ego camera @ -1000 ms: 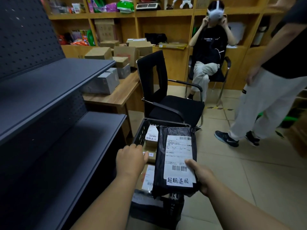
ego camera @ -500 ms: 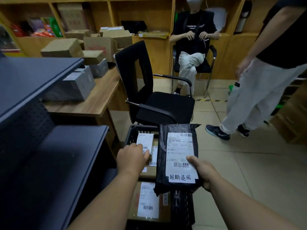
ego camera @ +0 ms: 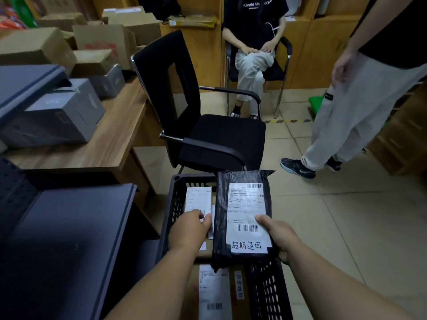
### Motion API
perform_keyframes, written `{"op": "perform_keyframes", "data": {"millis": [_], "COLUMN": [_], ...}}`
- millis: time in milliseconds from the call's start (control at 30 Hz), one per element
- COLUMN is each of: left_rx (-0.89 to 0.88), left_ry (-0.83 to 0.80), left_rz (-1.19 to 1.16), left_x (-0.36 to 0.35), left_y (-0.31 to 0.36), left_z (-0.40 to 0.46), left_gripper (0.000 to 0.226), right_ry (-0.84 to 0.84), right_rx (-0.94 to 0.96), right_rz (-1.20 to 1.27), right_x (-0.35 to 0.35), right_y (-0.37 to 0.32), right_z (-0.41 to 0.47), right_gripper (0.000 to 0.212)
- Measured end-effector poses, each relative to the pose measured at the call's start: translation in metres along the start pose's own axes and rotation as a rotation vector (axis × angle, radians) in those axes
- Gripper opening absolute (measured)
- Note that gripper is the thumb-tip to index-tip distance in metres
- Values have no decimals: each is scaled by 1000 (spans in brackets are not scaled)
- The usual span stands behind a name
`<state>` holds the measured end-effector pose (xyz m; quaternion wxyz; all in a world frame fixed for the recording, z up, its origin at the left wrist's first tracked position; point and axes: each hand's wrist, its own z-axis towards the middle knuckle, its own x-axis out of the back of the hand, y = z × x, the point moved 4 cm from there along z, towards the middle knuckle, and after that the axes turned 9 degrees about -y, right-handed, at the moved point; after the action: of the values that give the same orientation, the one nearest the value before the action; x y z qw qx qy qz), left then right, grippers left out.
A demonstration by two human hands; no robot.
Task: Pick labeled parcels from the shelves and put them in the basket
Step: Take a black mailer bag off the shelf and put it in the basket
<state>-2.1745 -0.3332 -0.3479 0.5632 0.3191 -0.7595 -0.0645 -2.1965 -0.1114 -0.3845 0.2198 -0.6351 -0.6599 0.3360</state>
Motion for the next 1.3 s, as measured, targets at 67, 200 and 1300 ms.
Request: {"op": "perform_keyframes", "data": {"millis": [67, 200, 1300], "left_rx": [27, 121, 357], "left_ry": [-85, -252, -383], "left_rz": [-199, -645, -1043], "left_x": [-13, -44, -155], "left_y": [-4, -13, -53], "left_z": [6, 19, 67], "left_gripper": [27, 26, 38], "right_ry": [14, 30, 140], "right_rx": [-12, -22, -150], "right_rz": [8, 5, -156], "right_x": [0, 2, -1], "right_y": [3, 10, 65], "right_z": [8, 24, 127], "right_gripper": [26, 26, 8]}}
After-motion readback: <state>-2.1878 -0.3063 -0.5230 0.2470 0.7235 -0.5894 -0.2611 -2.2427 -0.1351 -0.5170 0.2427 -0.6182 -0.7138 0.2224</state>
